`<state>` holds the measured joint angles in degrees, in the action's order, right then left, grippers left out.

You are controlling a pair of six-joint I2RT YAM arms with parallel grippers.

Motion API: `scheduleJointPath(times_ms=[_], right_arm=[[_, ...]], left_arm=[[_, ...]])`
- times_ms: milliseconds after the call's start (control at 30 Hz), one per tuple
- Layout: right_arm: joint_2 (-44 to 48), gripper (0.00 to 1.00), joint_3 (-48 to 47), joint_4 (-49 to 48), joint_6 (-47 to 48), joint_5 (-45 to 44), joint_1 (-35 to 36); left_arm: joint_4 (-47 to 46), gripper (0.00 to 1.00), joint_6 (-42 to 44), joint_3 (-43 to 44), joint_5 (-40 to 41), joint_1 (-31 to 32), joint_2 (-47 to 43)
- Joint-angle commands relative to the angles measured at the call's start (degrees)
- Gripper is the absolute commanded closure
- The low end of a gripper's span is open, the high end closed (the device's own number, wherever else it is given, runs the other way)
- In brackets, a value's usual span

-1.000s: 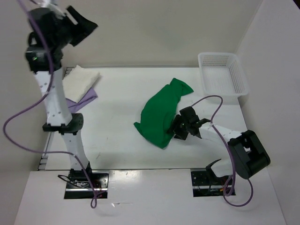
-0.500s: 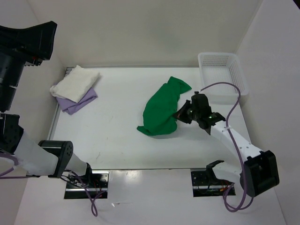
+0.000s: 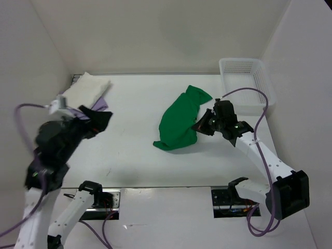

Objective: Fold and stack the t-shirts
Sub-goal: Flatten out the tshirt

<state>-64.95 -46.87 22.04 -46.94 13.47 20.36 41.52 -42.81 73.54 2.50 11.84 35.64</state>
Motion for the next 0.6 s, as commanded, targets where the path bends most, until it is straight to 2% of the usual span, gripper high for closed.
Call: scheduleJointPath(times_ms=[0,100,167,300,367,433,567], right_arm=[[3.3,1.0,-8.6,4.3,2.5,0.7,-2.3],[4.6,1.0,-13.8,7.0,3.5,-1.4,-3.0],[4.7,1.0,-16.3,8.3,4.0,-3.4,-3.7],[6.7,1.0,-17.0,11.8,4.8,-8.8,-6.9],[7.2,1.0,-17.0,13.7,5.4,-12.1,-8.0],[7.7,1.0,-17.0,13.7,5.9,-10.4,-10.9],[6.3,1.0,-17.0,11.7,3.6,-4.6,-11.4]], left_arm=[[-18.7,0.05,-8.9,-22.2,-12.4,0.3,7.2],[-23.2,0.05,-6.7,-24.3,-13.9,0.3,14.9],[-26.9,0.04,-4.3,-23.7,-17.1,0.3,23.3],[-33.3,0.04,-2.3,-20.3,-25.2,1.0,40.3],[-35.9,0.05,-2.3,-19.4,-26.8,1.8,44.7],[-39.4,0.06,-2.9,-17.5,-30.7,4.9,50.9],[-44.3,0.07,-4.9,-14.0,-33.8,10.6,61.9]])
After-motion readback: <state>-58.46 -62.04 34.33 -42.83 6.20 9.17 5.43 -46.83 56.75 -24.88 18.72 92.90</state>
